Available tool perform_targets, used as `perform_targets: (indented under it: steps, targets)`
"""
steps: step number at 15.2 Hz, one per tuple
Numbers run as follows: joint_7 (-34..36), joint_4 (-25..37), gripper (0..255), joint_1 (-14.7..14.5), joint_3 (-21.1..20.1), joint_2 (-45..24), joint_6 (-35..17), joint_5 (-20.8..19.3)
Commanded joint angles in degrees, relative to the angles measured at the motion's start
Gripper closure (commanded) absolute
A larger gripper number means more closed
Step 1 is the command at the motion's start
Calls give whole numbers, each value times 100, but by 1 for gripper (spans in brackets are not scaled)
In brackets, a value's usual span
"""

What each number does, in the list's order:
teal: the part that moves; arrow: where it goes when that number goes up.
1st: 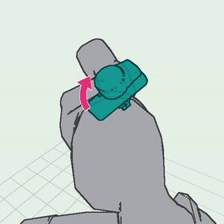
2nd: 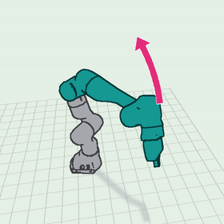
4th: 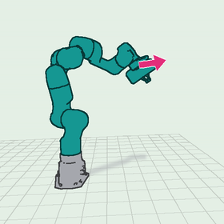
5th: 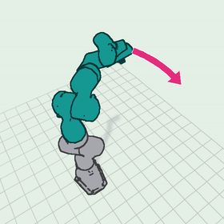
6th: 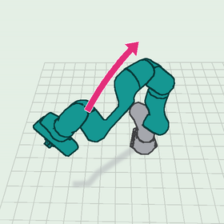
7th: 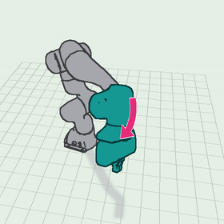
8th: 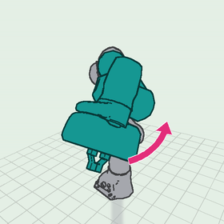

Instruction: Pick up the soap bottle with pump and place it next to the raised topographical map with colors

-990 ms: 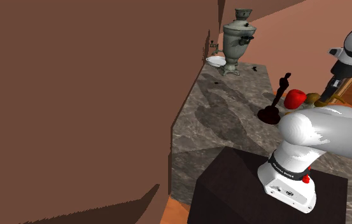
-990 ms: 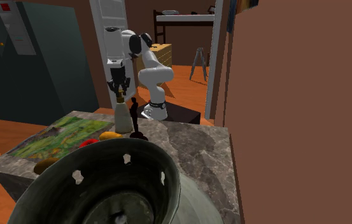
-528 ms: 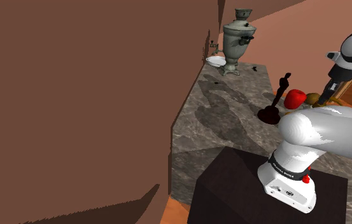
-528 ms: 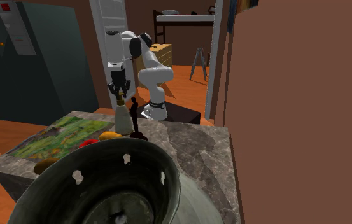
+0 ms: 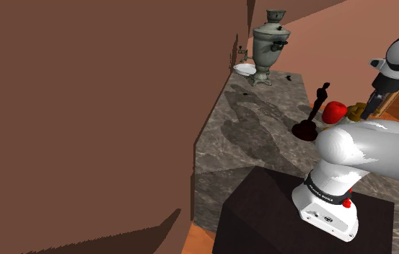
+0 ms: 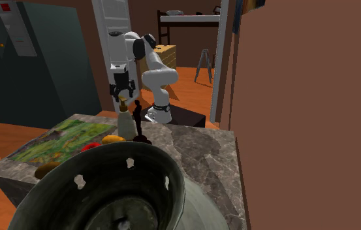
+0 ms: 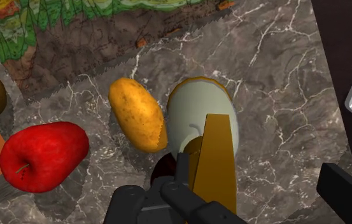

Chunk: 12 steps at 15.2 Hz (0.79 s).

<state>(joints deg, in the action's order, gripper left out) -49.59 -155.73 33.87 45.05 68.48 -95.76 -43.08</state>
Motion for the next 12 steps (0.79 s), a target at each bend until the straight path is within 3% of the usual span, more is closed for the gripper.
perform_targets:
  steps: [1, 4, 12]
  targets:
    - [-19, 148, 0, -36, -147, 6, 158, 135]
    - [-64, 598, 0, -143, -522, -35, 581, 481]
    - [-64, 597, 0, -142, -522, -35, 580, 481]
